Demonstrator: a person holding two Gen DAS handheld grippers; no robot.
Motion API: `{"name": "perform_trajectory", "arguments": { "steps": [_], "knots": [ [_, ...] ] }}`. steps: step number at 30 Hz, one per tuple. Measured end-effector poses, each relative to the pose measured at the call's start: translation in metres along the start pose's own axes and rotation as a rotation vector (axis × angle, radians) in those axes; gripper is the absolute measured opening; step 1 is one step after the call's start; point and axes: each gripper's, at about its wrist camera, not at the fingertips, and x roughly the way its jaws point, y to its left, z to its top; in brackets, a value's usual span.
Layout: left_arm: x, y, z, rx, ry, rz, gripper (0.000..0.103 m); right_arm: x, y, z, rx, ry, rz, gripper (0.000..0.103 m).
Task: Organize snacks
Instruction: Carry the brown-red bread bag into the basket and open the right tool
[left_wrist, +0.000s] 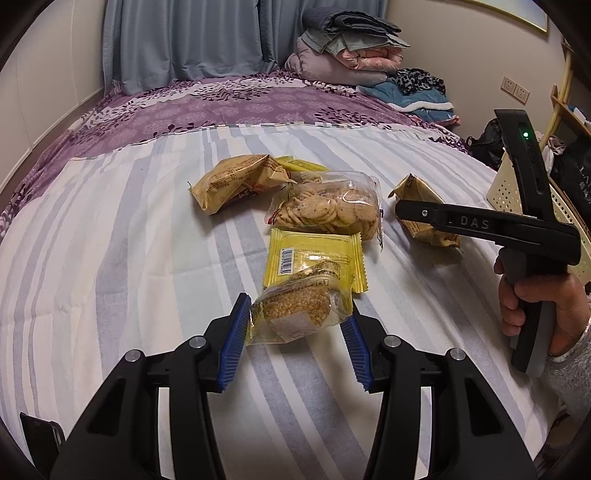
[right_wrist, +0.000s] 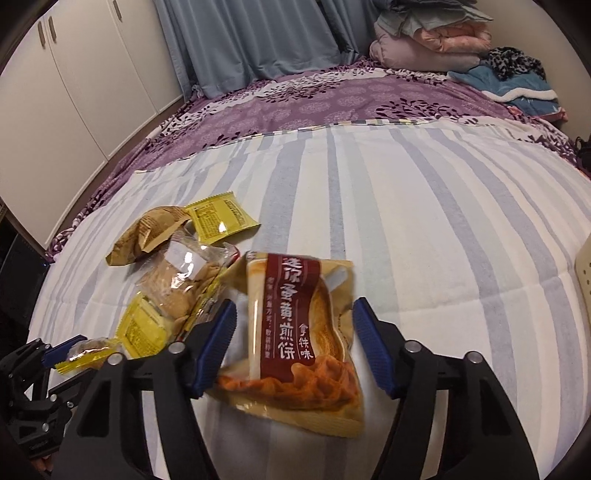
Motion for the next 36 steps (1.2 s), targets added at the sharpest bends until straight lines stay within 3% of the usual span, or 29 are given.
{"name": "perform_trajectory", "arguments": {
  "steps": [8,21,36],
  "knots": [
    [0.009,-0.002,-0.001,0.001,0.007,0.004,0.052,-0.008,-0.003,-0.003,-0.008,-0.023,-0.023,0.044],
    [-0.002,0.004,-0.001,-0.039,-0.026,0.041,0.046,-0.055,-0.018,-0.012,0.066,-0.116,0.007,0.043],
    [-0.036,-0.022,0.007,0.007,-0.075,0.051,0.046,-0.129,-0.039,-0.021,0.125,-0.250,0.029,0.043]
  ]
}}
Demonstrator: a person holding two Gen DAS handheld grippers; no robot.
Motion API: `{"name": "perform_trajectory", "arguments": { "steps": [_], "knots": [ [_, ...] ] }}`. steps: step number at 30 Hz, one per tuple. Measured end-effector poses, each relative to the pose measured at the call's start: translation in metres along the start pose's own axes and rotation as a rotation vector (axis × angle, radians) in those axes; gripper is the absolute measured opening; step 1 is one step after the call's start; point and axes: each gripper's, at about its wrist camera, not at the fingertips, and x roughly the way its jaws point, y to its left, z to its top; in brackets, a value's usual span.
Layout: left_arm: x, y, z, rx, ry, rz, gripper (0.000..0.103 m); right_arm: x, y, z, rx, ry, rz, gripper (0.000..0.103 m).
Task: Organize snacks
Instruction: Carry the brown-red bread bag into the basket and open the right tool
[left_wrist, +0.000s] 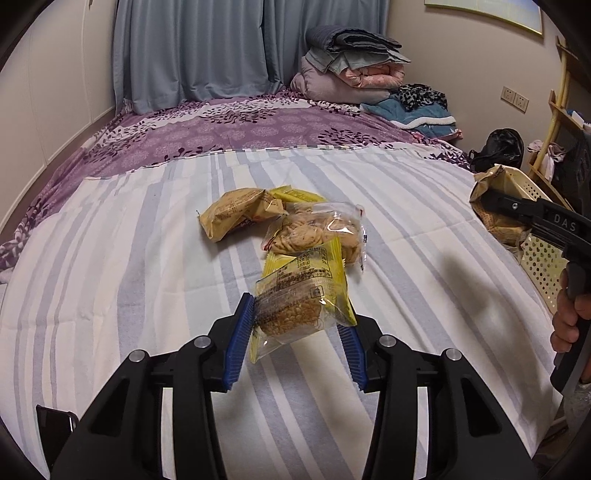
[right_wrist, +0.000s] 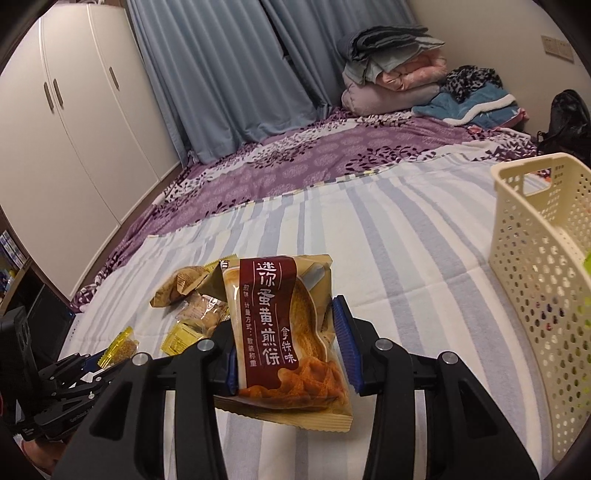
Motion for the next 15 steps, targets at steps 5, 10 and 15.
{"name": "perform_trajectory", "arguments": {
  "steps": [5,10,15],
  "knots": [
    [-0.010,-0.011,0.001,0.021,-0.009,0.005,0.046,-0.026,-0.013,0.002,0.023,-0.046,-0.008,0.043],
    [-0.018,-0.022,0.002,0.040,-0.018,0.007,0.046,-0.055,-0.032,0.005,0.054,-0.100,-0.026,0.043],
    [-0.025,-0.036,0.003,0.063,-0.026,0.005,0.046,-0.083,-0.053,0.003,0.088,-0.149,-0.059,0.043]
  ]
}}
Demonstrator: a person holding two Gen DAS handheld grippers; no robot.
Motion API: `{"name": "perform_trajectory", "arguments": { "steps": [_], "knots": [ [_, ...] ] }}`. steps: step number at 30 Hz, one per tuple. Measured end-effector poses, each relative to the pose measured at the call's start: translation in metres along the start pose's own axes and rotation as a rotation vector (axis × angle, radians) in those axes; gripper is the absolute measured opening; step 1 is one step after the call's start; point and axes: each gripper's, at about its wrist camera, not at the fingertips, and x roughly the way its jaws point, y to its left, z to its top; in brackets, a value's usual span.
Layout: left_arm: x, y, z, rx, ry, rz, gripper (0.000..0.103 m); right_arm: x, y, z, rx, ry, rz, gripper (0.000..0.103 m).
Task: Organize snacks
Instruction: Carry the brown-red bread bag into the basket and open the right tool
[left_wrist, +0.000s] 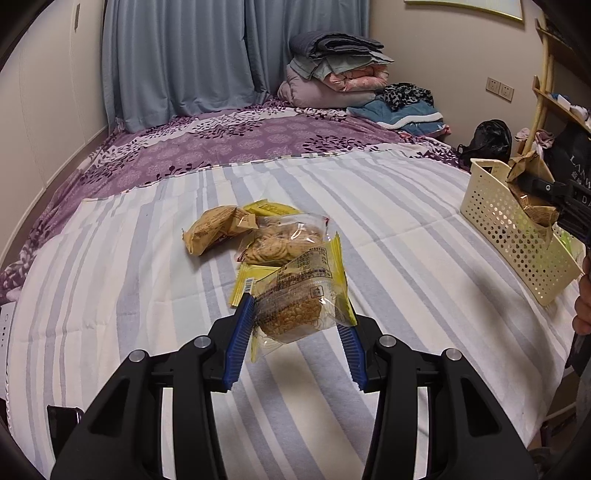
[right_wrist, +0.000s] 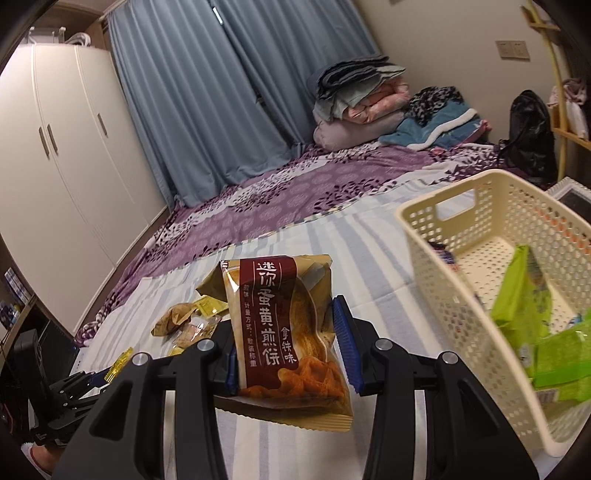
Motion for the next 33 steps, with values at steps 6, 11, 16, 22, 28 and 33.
{"name": "perform_trajectory", "arguments": {
  "steps": [6,11,16,22,28,33],
  "knots": [
    [-0.007,-0.016,0.002,0.028,-0.008,-0.013,0.046,-0.031,-0.031,0.004,0.038,-0.060,-0.061,0.043],
    [-0.012,-0.030,0.005,0.049,-0.018,-0.023,0.046,-0.052,-0.059,0.008,0.079,-0.102,-0.112,0.043],
    [-0.014,-0.044,0.008,0.070,-0.022,-0.036,0.046,-0.069,-0.085,0.008,0.112,-0.134,-0.168,0.043],
    [-0.013,-0.058,0.013,0.100,-0.022,-0.051,0.046,-0.079,-0.110,0.009,0.146,-0.154,-0.218,0.043],
    [-0.012,-0.070,0.016,0.120,-0.018,-0.060,0.046,-0.080,-0.133,0.012,0.178,-0.157,-0.251,0.043],
    [-0.008,-0.078,0.019,0.134,-0.011,-0.065,0.046,-0.082,-0.151,0.007,0.225,-0.165,-0.251,0.060]
  ]
}}
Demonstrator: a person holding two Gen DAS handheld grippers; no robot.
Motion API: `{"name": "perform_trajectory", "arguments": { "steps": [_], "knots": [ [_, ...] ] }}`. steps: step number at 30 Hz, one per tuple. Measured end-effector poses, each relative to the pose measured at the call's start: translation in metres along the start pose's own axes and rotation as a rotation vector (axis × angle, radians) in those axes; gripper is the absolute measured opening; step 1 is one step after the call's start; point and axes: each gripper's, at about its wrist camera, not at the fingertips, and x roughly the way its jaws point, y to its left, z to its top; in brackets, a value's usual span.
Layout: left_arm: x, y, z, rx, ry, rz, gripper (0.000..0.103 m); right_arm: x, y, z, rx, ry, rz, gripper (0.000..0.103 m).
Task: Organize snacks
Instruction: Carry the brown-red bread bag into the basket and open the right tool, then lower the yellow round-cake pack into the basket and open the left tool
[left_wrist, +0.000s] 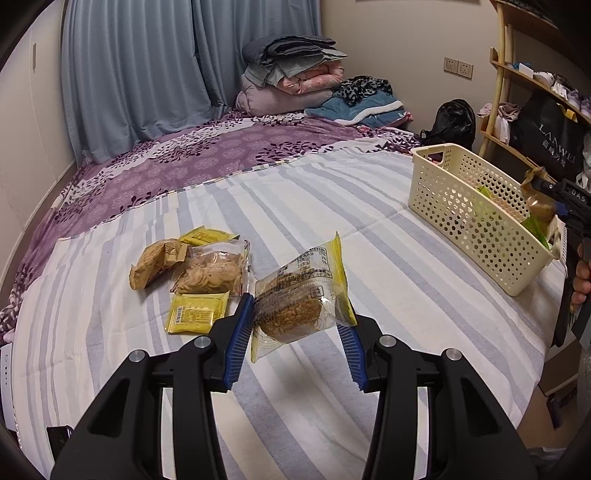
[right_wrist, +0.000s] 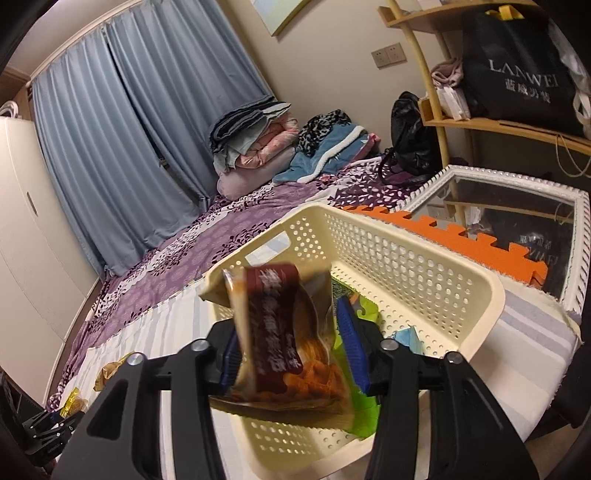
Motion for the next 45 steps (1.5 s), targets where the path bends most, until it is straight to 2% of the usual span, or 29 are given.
{"name": "perform_trajectory", "arguments": {
  "steps": [13,23,34,45],
  "knots": [
    [0.009,-0.039,0.025,0.067,-0.002,-0.047,0.046,-0.012,-0.024,-0.006,0.009,-0.052,-0.048,0.062],
    [0.015,-0.099,0.065,0.153,-0.036,-0.146,0.046,-0.021,-0.040,-0.009,0.015,-0.075,-0.058,0.062],
    [0.041,-0.175,0.119,0.226,-0.066,-0.282,0.046,-0.027,-0.051,-0.012,0.018,-0.082,-0.058,0.062],
    [0.077,-0.227,0.150,0.265,-0.060,-0.337,0.046,-0.026,-0.053,-0.013,0.012,-0.085,-0.040,0.062]
  ]
}}
